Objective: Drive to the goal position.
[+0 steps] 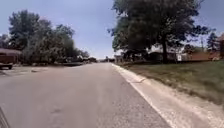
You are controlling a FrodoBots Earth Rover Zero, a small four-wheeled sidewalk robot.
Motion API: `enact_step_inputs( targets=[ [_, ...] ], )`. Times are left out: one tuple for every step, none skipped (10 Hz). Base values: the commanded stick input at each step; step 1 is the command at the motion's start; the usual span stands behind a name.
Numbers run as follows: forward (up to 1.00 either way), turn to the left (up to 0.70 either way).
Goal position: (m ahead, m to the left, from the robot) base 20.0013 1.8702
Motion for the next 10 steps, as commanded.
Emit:
enact_step_inputs(
  targets=[
    [0.7,0.0],
    [0.7,0.0],
    [0.7,0.0],
    [0.7,0.0],
    [0.7,0.03],
    [0.7,0.28],
    [0.7,0.25],
    [0.7,0.11],
    [0.7,0.0],
    [0.7,0.0]
  ],
)
